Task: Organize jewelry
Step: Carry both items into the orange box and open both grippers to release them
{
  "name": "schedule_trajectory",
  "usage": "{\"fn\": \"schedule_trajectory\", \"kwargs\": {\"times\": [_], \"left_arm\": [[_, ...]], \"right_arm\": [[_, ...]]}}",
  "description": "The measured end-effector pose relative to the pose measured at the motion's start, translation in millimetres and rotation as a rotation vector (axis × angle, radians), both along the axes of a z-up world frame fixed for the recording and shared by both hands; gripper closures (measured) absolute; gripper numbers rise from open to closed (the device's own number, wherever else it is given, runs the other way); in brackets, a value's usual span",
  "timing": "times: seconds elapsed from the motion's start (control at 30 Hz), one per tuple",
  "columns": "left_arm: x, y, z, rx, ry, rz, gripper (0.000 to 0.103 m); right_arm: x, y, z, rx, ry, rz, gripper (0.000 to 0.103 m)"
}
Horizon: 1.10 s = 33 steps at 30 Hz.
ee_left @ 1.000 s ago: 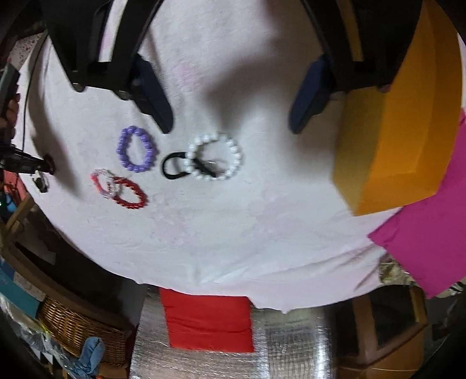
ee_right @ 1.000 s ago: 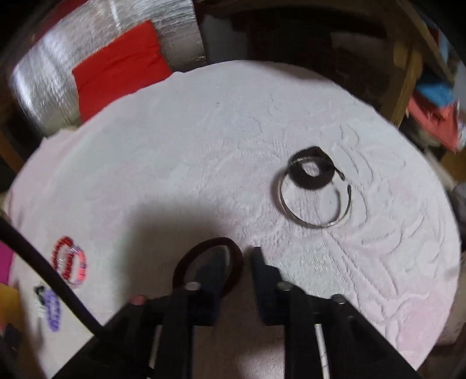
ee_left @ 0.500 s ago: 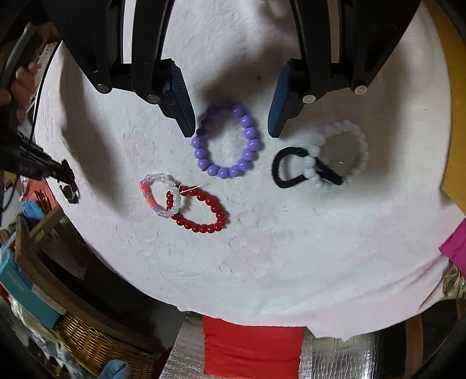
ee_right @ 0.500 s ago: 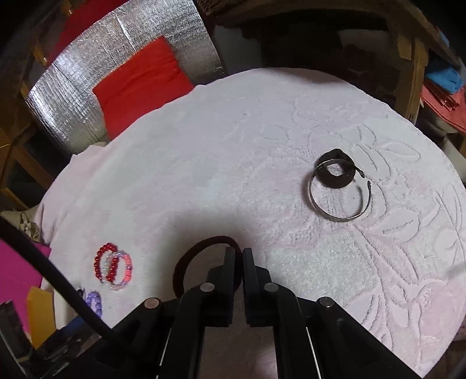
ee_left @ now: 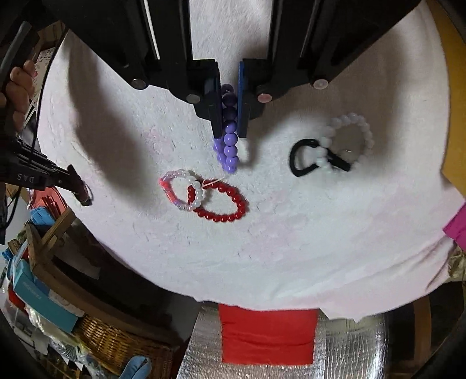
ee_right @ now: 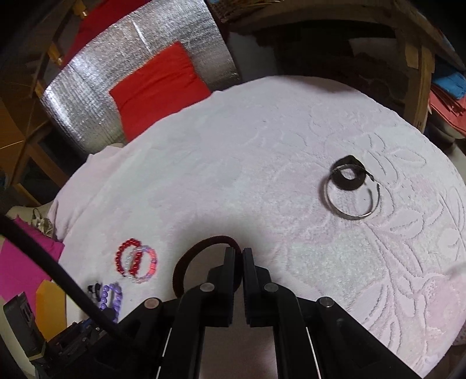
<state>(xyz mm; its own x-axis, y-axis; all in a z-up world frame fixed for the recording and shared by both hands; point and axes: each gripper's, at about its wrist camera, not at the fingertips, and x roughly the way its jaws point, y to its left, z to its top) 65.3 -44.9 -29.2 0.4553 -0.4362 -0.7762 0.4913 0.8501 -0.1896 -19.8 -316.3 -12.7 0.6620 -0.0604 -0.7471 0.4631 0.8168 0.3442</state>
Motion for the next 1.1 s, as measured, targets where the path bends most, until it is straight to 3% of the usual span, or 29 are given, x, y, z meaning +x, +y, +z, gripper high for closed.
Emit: {"fn": "schedule_trajectory", "kwargs": {"times": [0.2,0.43,0.73,0.9,1.1], "left_arm": [[-31,40,40,-0.082,-0.067,0.029,0.094],[-65,86,78,-0.087,-0.19,0.109,0.094],[-80,169,115,-0.115,-0.308,0.351,0.094],[-89,216,116,-0.07,-0.357,0.51,0.094],[-93,276,87,-0.019,-0.291,0.679,0.094]], "right_arm": [[2,33,12,0.004,-0.058,0.087,0.098],[9,93,21,0.0,-0.109,0.218,0.098],[22,173,28,0.034,-0.165,0.402,0.098],[29,233,32,0.06,-0.192,0.525,0.098],[31,308,36,0.072,-0.226,0.68,0.097]]}}
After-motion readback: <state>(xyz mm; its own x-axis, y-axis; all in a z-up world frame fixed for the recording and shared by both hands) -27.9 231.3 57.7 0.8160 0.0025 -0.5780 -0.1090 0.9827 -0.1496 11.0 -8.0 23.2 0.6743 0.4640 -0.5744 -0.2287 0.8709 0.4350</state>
